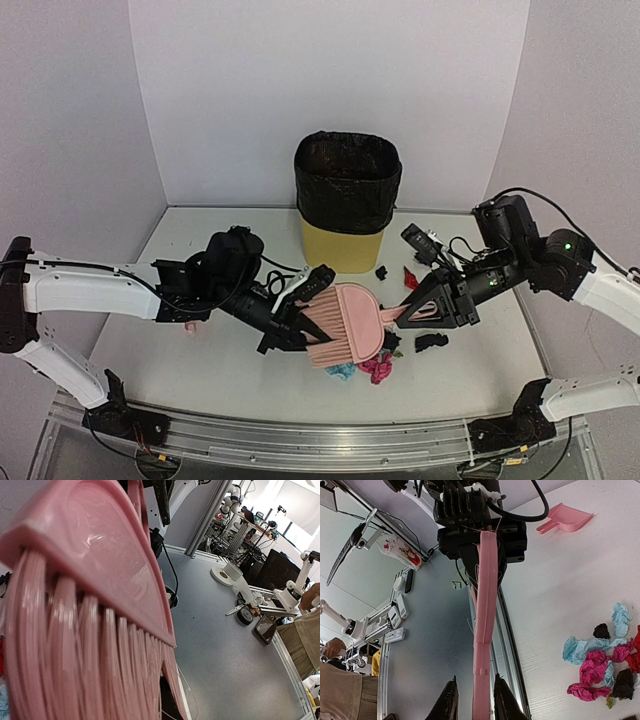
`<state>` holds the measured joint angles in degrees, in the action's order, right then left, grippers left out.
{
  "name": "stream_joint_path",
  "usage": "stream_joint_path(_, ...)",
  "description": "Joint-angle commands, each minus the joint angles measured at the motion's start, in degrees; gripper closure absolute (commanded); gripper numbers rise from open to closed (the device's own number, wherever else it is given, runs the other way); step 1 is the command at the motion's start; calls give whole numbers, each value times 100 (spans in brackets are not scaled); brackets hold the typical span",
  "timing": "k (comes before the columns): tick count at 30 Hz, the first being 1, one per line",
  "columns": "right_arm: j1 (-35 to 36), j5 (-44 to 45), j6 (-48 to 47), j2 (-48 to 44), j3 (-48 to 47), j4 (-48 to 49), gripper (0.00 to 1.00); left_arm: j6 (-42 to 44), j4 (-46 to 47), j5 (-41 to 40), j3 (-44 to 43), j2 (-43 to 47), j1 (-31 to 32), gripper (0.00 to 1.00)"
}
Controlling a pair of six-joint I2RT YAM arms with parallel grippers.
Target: Sweep away the paper scraps from the table
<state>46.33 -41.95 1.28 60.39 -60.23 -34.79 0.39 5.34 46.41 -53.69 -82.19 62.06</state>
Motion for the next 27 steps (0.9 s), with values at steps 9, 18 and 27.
stream_joint_path(9, 15, -296, -79, 96, -191, -18, 100, 106, 18, 69, -254, 204, -21, 100)
stream_joint_path(18, 15, 1107, 455, -129, -170, -16, 100, 73, -437, -339, -395, 271, -19, 0)
stream_joint_path(27, 16, 3465, 607, -325, -281, -821, 100, -227, -1222, -2246, -357, 843, -20, 0)
